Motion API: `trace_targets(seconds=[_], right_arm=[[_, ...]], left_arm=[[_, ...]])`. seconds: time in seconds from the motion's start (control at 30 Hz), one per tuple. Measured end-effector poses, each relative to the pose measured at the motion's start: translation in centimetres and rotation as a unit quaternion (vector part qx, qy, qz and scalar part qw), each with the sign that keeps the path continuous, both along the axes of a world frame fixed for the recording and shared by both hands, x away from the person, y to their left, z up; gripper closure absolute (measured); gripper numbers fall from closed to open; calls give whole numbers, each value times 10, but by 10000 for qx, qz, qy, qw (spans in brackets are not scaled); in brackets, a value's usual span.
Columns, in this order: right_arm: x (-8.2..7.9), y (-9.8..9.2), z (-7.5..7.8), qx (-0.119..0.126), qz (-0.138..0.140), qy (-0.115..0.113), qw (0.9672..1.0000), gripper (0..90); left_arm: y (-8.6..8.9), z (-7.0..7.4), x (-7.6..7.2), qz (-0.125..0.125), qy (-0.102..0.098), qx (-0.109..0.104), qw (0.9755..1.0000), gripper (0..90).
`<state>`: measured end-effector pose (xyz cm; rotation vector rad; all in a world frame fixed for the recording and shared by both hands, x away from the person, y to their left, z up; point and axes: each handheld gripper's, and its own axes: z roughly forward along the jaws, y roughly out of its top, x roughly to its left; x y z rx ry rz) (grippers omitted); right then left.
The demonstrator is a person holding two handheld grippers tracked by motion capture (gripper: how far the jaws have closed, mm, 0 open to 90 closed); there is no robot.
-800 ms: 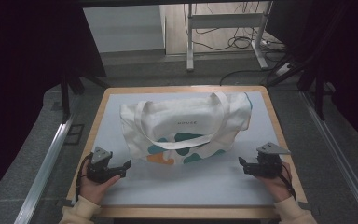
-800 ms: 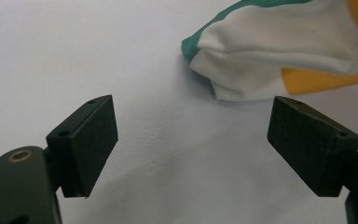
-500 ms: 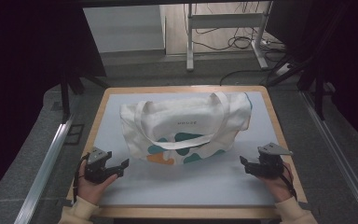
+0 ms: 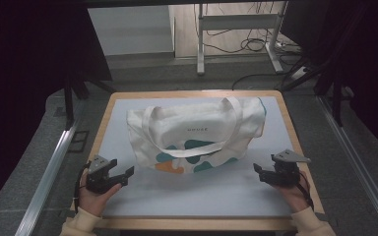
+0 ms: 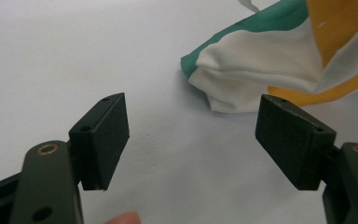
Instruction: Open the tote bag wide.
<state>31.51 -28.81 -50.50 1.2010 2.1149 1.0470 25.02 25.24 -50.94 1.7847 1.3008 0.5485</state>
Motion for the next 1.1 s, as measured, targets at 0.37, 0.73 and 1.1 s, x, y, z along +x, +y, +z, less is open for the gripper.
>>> trace_targets(seconds=[0.37,0.73,1.1], right_arm=[[-1,-3,16,343,32,-150,9993,244],[-2,2,49,406,245,-484,9977,260],[5,11,83,626,589,-674,9940,263]], left_arm=[[8,17,-6,86,-329,-116,9994,254],[7,55,-14,-177,-443,-412,9980,255],[-7,89,-8,-524,-667,-559,9948,239]])
